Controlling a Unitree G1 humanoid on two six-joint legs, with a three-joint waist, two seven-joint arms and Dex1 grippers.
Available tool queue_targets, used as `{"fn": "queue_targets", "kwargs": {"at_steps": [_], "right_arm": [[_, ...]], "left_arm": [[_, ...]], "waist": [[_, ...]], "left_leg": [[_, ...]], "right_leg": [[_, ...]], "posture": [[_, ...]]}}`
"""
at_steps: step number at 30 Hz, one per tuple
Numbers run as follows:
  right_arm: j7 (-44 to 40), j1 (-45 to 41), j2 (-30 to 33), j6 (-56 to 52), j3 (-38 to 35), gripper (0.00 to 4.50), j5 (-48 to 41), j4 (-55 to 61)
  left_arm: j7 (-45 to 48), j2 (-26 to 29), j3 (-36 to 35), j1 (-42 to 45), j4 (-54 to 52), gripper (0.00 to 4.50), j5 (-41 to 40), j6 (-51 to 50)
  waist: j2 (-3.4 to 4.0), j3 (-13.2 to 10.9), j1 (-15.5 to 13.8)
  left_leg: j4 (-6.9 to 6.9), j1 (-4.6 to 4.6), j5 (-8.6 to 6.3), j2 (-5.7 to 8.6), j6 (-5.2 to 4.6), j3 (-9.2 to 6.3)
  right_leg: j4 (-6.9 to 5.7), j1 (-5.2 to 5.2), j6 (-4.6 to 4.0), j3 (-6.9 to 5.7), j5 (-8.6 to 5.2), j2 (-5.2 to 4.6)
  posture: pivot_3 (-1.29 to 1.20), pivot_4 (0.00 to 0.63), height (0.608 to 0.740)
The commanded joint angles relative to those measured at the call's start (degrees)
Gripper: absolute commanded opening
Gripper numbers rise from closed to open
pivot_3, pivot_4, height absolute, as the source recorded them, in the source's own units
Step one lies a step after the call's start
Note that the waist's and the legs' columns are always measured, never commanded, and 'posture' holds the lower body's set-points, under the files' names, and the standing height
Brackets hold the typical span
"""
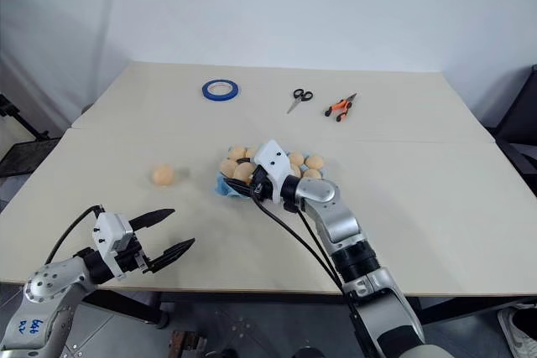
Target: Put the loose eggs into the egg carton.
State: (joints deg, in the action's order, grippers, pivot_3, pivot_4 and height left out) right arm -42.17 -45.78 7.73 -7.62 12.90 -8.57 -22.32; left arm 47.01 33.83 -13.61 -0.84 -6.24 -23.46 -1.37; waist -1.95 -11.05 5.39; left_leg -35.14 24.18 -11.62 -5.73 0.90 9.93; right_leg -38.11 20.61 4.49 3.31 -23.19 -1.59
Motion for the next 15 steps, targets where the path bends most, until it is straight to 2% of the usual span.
{"fn": "queue_targets", "kwargs": {"at_steps": [1,5,10,15], "right_arm": [[0.5,-1.9,-1.6,3.3,-0.5,3.08,1.1,-3.6],[0.8,-2.5,-2.6,5.1,-0.5,4.38,2.3,-5.8],[0.8,-2.0,-2.2,5.7,-1.4,4.45,2.2,-3.9],[-7.0,5.6,3.8,5.9,-4.6,4.45,-5.1,11.8]], "left_arm": [[-0.8,-0.4,-1.1,0.0,-1.6,4.50,-0.7,0.4],[-1.4,-0.5,-1.6,-0.5,-1.9,4.50,-0.7,0.5],[-1.9,-0.6,-1.8,-0.9,-2.2,4.50,-1.0,0.5],[-2.0,-0.6,-1.8,-0.5,-1.5,4.50,-1.0,0.7]], "waist": [[0.00,0.0,0.1],[0.00,0.0,0.7],[0.00,0.0,1.1],[0.00,0.0,0.5]], "left_leg": [[0.00,0.01,0.00,0.00,0.00,0.03],[0.01,0.01,-0.01,-0.05,0.01,0.05],[0.01,-0.01,0.01,-0.07,0.04,0.04],[0.02,0.02,0.02,-0.05,0.03,-0.02]], "right_leg": [[0.01,0.01,0.00,0.00,0.00,0.01],[-0.02,0.04,0.00,0.02,0.00,0.05],[-0.14,0.07,0.00,0.02,0.00,0.07],[-0.11,0.04,0.00,0.03,0.00,0.03]], "posture": [[0.00,0.150,0.740],[0.00,0.150,0.740],[0.00,0.150,0.740],[0.00,0.150,0.740]]}}
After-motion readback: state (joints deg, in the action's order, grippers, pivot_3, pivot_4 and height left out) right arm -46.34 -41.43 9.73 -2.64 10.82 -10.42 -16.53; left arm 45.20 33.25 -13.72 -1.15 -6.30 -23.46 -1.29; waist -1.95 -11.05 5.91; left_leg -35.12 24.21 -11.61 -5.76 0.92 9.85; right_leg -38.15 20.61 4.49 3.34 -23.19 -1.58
